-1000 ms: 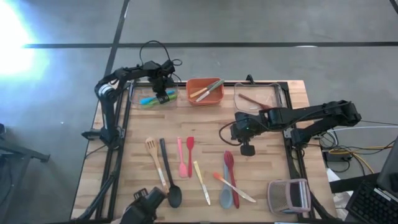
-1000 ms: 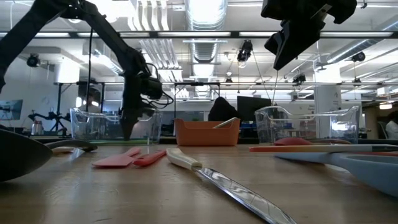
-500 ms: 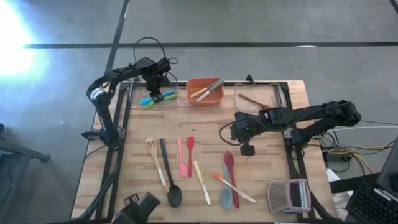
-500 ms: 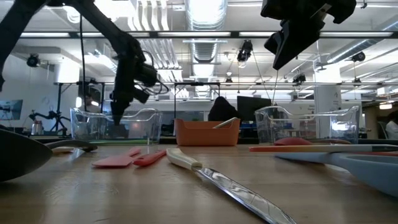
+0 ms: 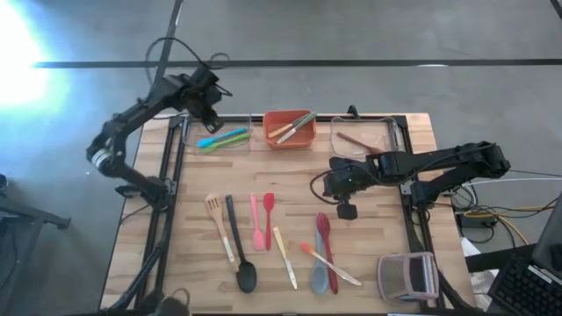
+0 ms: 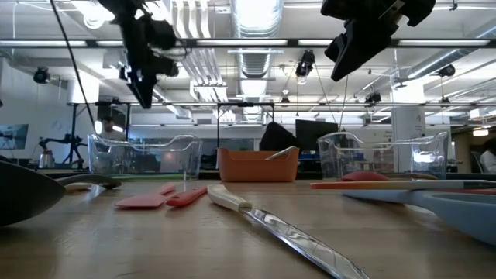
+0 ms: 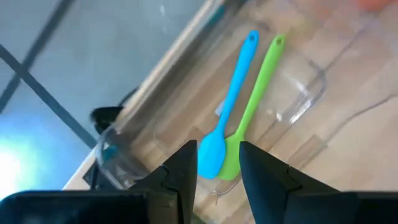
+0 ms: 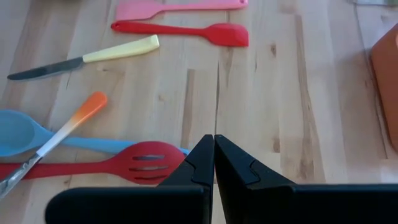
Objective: Pick & Place Kitchen Items
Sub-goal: Put the black serving spoon into the right transparent bin
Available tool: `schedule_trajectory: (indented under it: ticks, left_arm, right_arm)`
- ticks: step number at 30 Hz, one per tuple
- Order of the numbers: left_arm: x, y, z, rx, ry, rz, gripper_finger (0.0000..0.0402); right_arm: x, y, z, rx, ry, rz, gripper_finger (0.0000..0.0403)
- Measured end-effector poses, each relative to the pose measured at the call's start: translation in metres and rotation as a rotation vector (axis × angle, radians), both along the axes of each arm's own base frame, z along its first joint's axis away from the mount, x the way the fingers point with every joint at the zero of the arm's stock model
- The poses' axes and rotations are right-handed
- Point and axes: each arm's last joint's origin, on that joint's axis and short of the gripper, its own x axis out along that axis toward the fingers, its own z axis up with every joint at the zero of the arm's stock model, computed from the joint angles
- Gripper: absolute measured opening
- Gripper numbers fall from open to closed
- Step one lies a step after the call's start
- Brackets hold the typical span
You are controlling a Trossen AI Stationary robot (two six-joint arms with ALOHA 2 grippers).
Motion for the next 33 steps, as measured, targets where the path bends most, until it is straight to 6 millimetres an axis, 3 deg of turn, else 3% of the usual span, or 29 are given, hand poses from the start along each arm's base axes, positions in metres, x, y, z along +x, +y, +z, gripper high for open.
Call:
schedule_trajectory:
  ticks: [11,21,28,33]
  left_arm:
    - [-0.03,-0.056,0.054,-0.004,-0.421,-0.055,0.0112]
    - [-0.024,-0.111,0.079,-0.011,-0.671,-0.285,0.0098]
    - [-0.008,-0.153,0.07,0.013,-0.838,-0.465,0.0096]
    - [0.011,-0.177,0.033,0.078,-0.904,-0.487,0.0096]
  right_arm:
    - [0.002,-0.001,0.002,-0.038,-0.027,-0.032,0.0008]
    - [0.002,-0.001,0.002,-0.02,-0.032,-0.054,0.0008]
    - [0.002,-0.002,0.002,0.057,-0.027,-0.156,0.0008]
    - [-0.002,-0.002,-0.001,0.212,0.036,-0.355,0.0009]
